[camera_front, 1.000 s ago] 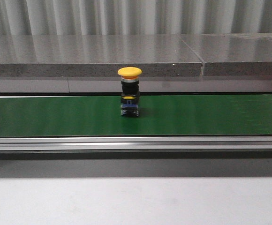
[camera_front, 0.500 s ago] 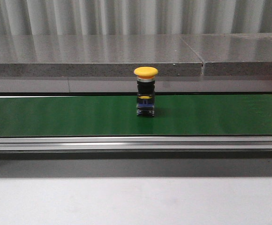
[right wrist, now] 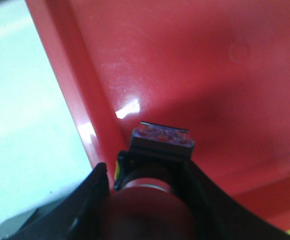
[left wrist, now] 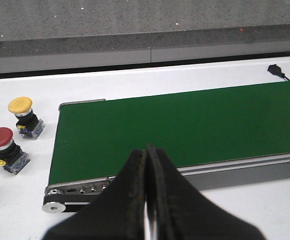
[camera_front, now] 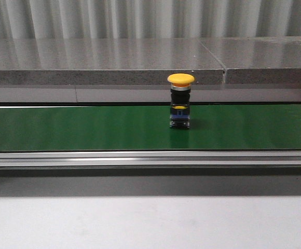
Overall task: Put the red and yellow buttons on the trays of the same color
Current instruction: 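Carry the red button into the red tray and open the right gripper, then lower the right gripper onto the yellow button at the belt end and grasp, then carry the yellow button into the yellow tray and open the right gripper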
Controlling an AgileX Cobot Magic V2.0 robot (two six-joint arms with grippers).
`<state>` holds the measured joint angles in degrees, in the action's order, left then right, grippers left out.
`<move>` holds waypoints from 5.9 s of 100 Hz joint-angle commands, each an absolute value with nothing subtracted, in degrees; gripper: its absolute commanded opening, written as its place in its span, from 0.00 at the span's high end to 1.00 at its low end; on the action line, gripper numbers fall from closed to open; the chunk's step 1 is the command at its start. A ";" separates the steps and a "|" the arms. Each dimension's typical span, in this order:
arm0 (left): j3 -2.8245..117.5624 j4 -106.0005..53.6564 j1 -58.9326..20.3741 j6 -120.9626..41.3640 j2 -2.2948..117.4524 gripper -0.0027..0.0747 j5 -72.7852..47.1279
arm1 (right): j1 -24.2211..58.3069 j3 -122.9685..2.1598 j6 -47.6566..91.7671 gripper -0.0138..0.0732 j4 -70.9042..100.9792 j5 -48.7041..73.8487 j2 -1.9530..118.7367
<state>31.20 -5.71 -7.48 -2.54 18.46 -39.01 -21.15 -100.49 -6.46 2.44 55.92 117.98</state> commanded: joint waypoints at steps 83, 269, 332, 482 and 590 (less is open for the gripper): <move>32.71 -6.53 -7.89 -2.59 19.09 0.99 -34.99 | -21.27 -103.14 -3.66 0.20 3.49 52.67 116.25; 32.71 -6.53 -7.89 -2.59 19.09 0.99 -34.99 | 4.47 -68.00 2.44 0.27 6.09 56.02 78.94; 32.71 -6.53 -7.89 -2.59 19.09 0.99 -34.99 | 4.47 -77.18 2.99 0.31 4.59 52.74 93.23; 32.71 -6.53 -7.89 -2.59 19.09 0.99 -34.89 | -32.14 -68.43 -5.74 0.64 2.83 45.64 86.90; 32.71 -6.53 -7.89 -2.59 19.09 0.99 -34.89 | -31.48 -66.51 -4.56 0.31 9.33 39.02 98.76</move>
<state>31.20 -5.81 -7.48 -2.54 18.46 -39.01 -31.37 -65.29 -5.36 8.84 40.42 100.72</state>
